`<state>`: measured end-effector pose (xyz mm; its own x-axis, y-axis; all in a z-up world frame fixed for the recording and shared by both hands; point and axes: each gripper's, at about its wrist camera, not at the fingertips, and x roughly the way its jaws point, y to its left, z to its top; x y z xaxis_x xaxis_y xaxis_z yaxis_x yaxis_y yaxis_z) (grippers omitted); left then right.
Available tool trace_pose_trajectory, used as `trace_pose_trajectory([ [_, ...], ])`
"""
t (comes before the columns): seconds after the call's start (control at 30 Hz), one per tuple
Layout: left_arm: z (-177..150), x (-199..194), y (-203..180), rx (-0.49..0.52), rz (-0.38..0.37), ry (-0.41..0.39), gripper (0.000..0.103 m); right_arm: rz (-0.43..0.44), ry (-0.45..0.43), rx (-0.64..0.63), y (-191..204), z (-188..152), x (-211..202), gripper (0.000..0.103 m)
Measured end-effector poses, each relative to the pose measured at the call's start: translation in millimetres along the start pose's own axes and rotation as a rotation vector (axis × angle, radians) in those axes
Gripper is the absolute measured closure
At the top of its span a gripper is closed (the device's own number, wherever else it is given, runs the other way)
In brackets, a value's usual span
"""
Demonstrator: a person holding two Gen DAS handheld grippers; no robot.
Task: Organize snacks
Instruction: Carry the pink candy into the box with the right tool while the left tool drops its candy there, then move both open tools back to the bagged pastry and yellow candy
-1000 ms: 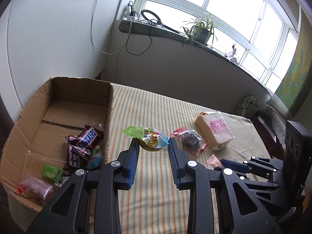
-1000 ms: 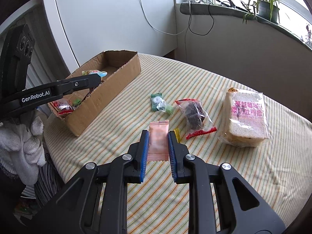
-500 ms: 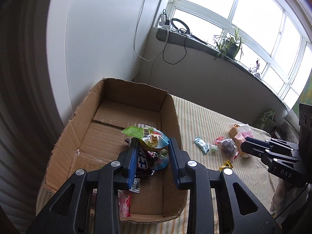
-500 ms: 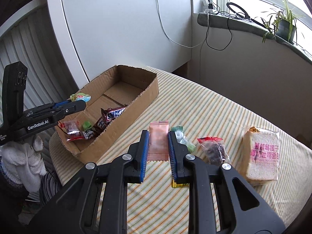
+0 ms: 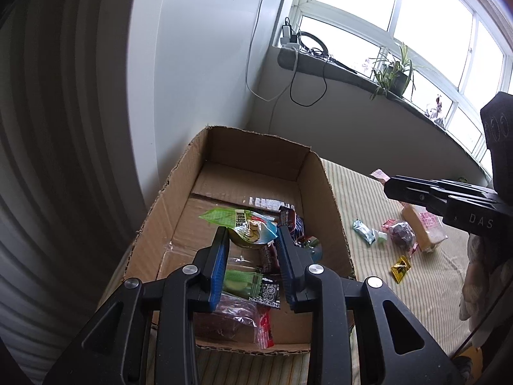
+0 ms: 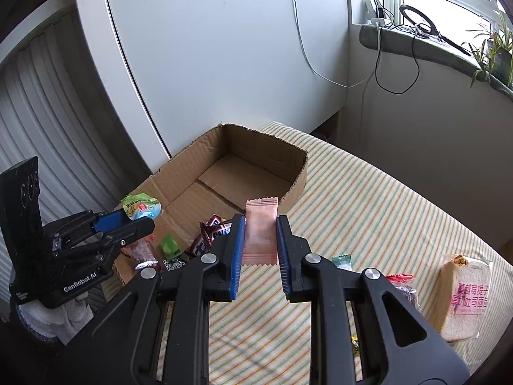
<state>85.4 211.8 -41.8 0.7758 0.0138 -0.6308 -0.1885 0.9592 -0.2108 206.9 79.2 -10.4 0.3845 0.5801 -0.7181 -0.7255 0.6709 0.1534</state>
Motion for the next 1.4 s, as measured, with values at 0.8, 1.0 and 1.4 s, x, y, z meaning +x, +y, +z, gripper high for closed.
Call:
trace_pose_trajectory([
  [0.8,-4,-5,0,0.025,-0.001,-0.029,0.054,0.015,-0.007,-0.037,34,12,29,0.038],
  [1.0,-3,-7,-4,0.034,0.004,-0.031,0.053,0.006,-0.019,-0.033,27,11,15,0.034],
  [1.4,0,-11,-30,0.063,-0.025,-0.04,0.053,-0.052,-0.044,-0.032,-10,-12,-31,0.033],
])
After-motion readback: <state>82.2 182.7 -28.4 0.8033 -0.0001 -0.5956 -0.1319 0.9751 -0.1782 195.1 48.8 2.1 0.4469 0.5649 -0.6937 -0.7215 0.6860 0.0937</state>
